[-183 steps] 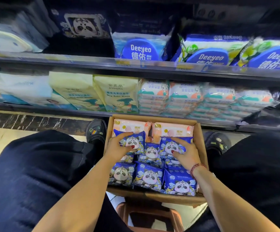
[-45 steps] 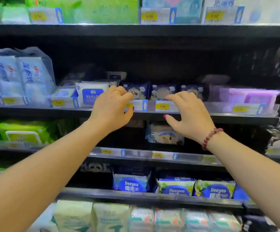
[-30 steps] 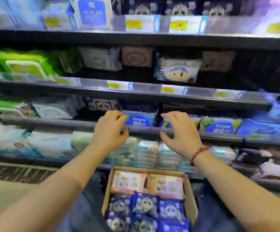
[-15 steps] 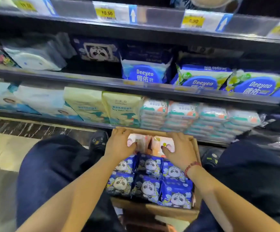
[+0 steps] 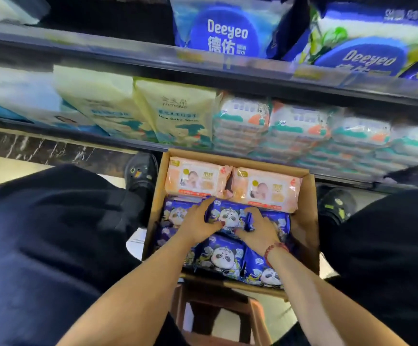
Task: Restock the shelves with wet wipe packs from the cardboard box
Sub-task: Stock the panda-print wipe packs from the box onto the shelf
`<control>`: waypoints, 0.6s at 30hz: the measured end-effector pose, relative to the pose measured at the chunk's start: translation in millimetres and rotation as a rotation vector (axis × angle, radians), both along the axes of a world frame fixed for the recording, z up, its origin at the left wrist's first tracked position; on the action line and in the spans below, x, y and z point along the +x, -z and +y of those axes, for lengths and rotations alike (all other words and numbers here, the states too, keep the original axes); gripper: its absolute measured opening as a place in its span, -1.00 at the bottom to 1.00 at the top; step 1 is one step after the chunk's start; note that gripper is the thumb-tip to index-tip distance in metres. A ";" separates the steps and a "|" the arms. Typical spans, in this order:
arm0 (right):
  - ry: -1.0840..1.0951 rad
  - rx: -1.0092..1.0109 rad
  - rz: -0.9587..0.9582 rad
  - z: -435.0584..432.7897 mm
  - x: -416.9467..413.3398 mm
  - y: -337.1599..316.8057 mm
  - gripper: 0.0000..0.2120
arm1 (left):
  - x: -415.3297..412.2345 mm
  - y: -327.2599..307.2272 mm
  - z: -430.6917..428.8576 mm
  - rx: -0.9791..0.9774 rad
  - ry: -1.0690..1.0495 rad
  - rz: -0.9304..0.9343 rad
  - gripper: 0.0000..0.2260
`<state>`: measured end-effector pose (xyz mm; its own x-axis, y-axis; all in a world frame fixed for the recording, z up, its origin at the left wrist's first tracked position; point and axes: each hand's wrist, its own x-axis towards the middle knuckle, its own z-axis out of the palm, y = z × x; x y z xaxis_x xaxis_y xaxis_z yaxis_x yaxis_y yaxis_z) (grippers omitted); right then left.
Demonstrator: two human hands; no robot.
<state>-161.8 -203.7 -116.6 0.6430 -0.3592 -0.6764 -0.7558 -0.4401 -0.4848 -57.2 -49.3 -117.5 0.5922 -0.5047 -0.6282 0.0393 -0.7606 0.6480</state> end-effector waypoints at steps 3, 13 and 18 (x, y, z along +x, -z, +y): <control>0.153 0.142 -0.075 4.1 5.2 6.2 -0.36 | 2.9 4.1 -1.9 -0.047 0.001 0.033 -0.31; 0.189 0.273 -0.245 17.5 13.6 7.0 -0.41 | 10.6 -2.0 0.5 -0.267 -0.299 0.143 -0.53; 0.156 0.223 -0.380 24.7 9.6 -10.2 -0.42 | 24.6 -21.5 -0.6 -0.318 -0.304 0.206 -0.63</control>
<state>-152.2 -179.0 -106.4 0.8102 -0.3437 -0.4749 -0.5549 -0.1886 -0.8102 -32.5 -49.9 -96.0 0.6219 -0.5141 -0.5907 0.3815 -0.4598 0.8019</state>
